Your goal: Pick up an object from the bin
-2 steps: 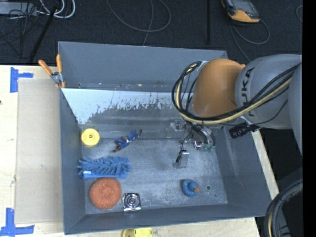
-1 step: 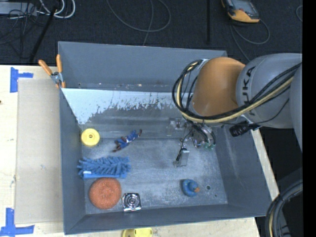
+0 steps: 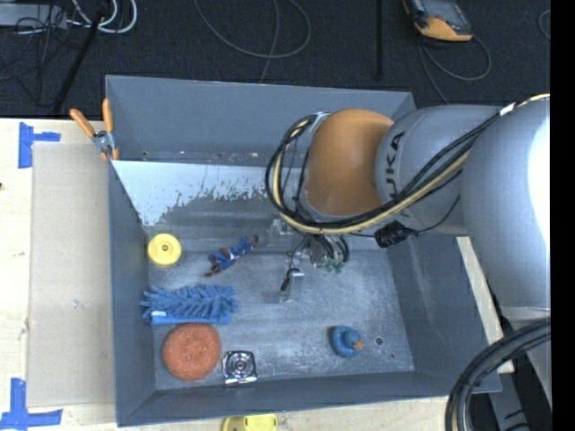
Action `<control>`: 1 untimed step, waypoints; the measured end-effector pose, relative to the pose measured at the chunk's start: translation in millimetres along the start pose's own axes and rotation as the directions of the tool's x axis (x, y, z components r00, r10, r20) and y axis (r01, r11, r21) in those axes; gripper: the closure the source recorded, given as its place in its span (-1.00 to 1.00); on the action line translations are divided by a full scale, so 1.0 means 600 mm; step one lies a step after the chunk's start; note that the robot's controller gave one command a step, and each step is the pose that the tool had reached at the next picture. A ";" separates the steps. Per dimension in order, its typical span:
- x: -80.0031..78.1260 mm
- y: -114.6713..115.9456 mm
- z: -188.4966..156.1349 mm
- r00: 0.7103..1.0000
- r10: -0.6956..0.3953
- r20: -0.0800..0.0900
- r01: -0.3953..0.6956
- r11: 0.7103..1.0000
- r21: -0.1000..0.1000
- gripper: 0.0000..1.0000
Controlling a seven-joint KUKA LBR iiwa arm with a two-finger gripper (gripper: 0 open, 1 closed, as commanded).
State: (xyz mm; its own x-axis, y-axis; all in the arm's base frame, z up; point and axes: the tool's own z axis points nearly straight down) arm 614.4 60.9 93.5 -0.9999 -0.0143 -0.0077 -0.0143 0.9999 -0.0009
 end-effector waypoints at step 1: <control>0.020 0.045 0.032 0.995 -0.099 -0.007 0.099 0.995 -0.004 -1.00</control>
Offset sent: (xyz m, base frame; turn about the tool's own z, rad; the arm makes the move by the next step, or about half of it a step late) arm -0.0043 0.0625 -0.0052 -0.4432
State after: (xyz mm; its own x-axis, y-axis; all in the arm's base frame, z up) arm 602.3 87.5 74.3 -0.9936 -0.1130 -0.0007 -0.1130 0.9936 0.0024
